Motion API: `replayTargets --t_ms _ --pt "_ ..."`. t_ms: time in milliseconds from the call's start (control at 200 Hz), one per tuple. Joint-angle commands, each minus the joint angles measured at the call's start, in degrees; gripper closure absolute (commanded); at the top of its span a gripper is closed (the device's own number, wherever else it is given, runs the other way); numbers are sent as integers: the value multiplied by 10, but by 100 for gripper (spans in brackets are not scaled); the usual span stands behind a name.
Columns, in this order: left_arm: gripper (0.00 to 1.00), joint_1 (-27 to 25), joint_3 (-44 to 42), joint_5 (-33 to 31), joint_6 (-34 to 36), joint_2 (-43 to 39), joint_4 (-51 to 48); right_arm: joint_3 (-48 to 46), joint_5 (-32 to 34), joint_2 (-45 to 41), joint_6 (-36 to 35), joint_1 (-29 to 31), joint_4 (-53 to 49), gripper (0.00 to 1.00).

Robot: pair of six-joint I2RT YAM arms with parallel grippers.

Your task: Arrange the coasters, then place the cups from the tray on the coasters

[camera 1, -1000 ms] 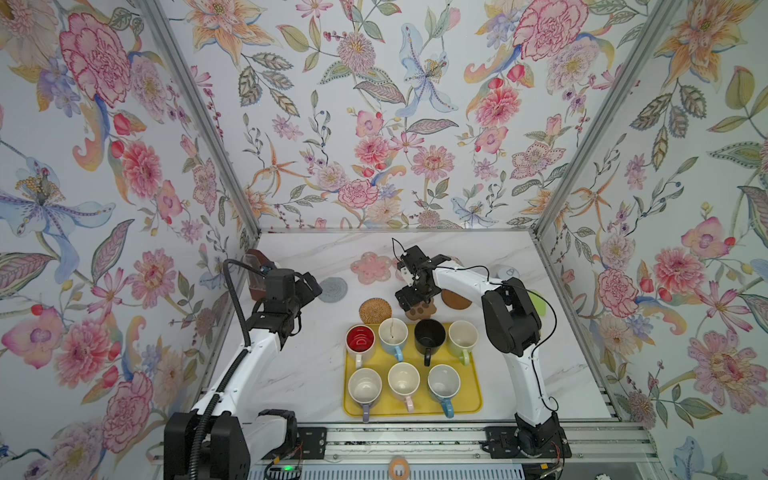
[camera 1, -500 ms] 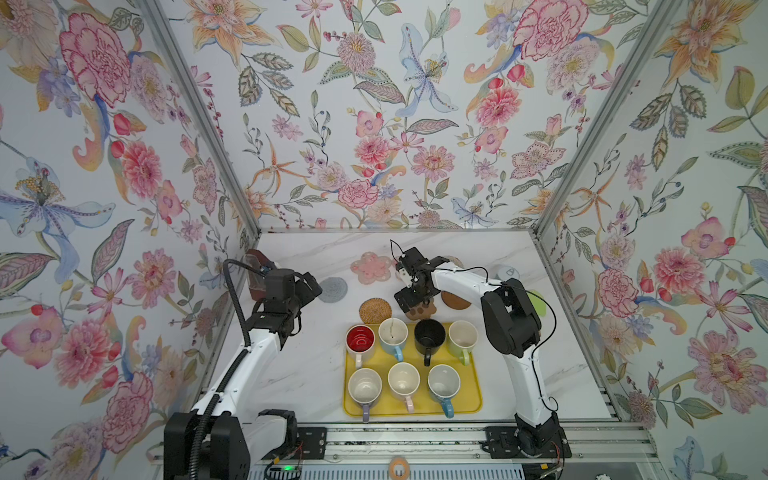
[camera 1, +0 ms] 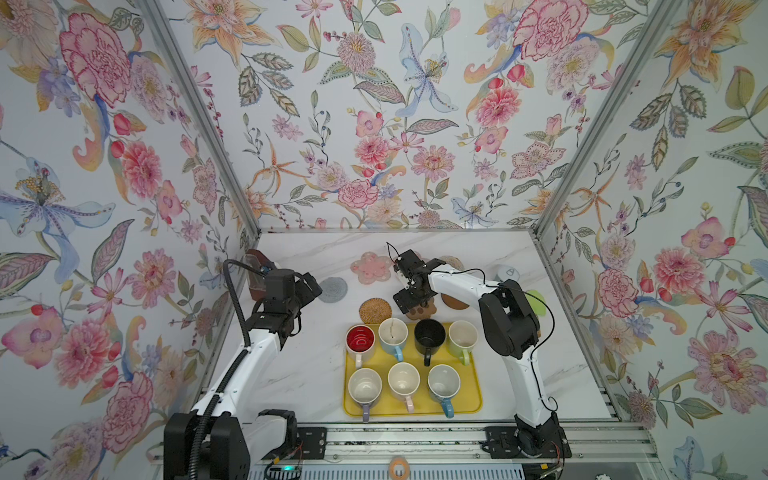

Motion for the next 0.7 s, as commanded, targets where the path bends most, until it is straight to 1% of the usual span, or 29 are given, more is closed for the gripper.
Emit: replayTargets --t_ms 0,445,696 --pt "1 7 13 0 2 -13 -12 4 42 28 29 -5 -17 7" --pt "1 9 13 1 2 -11 -10 45 32 55 112 -38 -17 12" --pt "1 10 15 2 3 -7 -8 50 23 53 121 -44 -17 12"
